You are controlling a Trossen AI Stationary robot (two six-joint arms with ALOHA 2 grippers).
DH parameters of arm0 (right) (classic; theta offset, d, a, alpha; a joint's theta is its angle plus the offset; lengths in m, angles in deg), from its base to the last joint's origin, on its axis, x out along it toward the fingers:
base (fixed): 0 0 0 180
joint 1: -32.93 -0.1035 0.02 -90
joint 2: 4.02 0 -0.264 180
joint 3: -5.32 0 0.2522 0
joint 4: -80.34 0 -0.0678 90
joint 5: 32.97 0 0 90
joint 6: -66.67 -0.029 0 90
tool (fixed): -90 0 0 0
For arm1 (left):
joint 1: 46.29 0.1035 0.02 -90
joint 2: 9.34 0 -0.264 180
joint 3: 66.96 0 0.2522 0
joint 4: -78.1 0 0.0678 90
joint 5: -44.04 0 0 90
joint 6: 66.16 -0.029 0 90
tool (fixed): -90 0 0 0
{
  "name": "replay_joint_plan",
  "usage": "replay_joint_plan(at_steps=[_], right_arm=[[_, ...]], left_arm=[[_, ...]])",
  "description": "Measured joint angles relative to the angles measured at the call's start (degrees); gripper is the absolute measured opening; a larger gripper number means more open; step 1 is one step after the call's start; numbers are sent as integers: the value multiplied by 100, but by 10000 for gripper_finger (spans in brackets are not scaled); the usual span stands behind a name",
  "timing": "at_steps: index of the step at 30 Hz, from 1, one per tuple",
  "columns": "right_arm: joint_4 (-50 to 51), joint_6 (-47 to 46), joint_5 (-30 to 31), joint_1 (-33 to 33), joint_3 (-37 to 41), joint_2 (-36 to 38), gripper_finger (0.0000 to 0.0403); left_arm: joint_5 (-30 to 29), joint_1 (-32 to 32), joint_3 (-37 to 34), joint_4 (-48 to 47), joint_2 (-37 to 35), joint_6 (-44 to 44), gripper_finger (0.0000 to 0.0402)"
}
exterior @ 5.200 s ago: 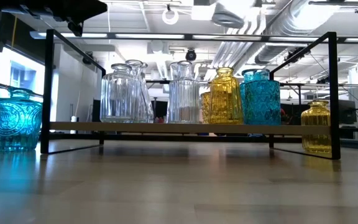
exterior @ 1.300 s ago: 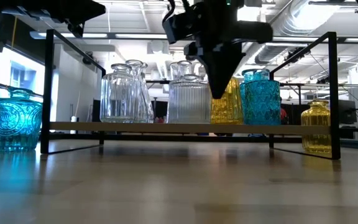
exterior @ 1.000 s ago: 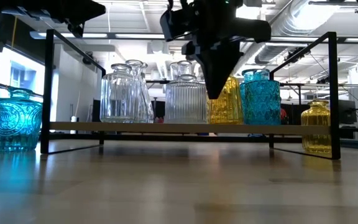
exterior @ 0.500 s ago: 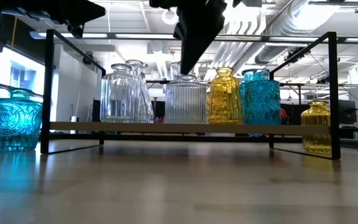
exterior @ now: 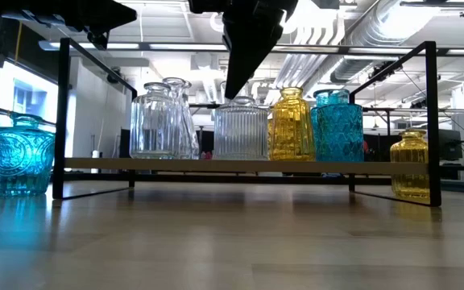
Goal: Sort vases onto shelf
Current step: Put the transparent vase on the shelf aligned with the other transparent vases
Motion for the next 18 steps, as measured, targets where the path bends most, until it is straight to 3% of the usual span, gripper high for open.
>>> replay_joint_plan(at_steps=[8,18], right_arm=[[-84,101,-500,27,0,0,0],[-194,102,-15,32,4,-203,0]], left_arm=[[1,0,0,-1,0,0,0],[-116,0,0,-32,0,-48,0]])
